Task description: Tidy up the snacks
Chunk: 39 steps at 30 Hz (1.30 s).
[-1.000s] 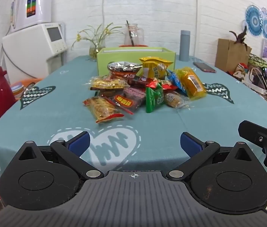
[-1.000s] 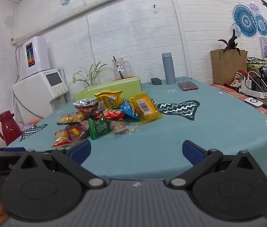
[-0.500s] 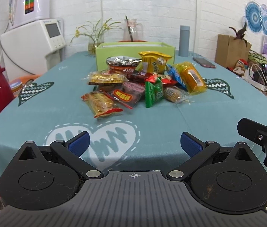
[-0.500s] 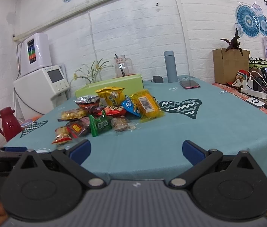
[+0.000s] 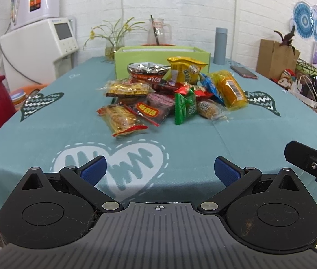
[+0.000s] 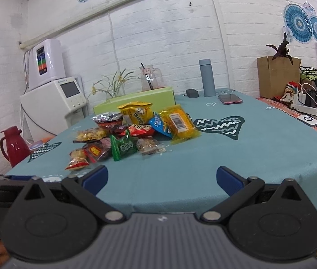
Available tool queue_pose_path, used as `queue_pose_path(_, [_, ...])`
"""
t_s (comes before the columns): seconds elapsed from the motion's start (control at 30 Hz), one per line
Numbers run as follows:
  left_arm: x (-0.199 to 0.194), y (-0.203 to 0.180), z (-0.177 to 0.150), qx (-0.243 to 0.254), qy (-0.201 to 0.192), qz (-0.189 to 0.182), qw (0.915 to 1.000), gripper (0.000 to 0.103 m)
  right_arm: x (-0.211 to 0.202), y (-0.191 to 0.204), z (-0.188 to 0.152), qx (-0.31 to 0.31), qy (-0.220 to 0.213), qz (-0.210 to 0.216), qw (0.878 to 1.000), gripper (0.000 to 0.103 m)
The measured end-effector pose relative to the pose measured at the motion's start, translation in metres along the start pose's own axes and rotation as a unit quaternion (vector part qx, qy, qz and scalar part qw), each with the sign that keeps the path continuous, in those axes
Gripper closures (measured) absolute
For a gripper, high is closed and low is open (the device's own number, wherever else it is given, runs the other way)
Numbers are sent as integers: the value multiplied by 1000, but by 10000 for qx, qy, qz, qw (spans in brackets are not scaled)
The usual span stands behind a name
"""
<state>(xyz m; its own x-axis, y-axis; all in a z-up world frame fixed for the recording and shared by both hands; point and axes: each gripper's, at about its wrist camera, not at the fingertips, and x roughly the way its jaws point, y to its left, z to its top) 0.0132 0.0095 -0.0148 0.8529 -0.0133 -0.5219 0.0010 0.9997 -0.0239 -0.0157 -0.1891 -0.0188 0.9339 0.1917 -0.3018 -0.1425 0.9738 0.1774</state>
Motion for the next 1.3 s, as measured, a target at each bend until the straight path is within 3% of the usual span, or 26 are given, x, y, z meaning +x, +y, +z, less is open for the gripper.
queue_pose_path(0.27, [21,17,14,-182,118,183,9996,12,7,-1,-4,-298,-33,-161,9994,0])
queue_pose_path(0.47, [35,27,23,-301,245,256,9989,12,26,-8,-2,-96,301,-145,9994,0])
queue_pose_path(0.87, [56,26,48,-293,428,144,9986,12,90,11,32,-507,609,-99,9968,0])
queue_pose_path(1.17, [75,32,72,-335,562,64,9978,12,152,4,26,-419,1496,-205,9877,0])
queue_pose_path(1.3, [86,39,87,-310,656,-1,9974,12,166,9,26,-675,1569,-281,9849,0])
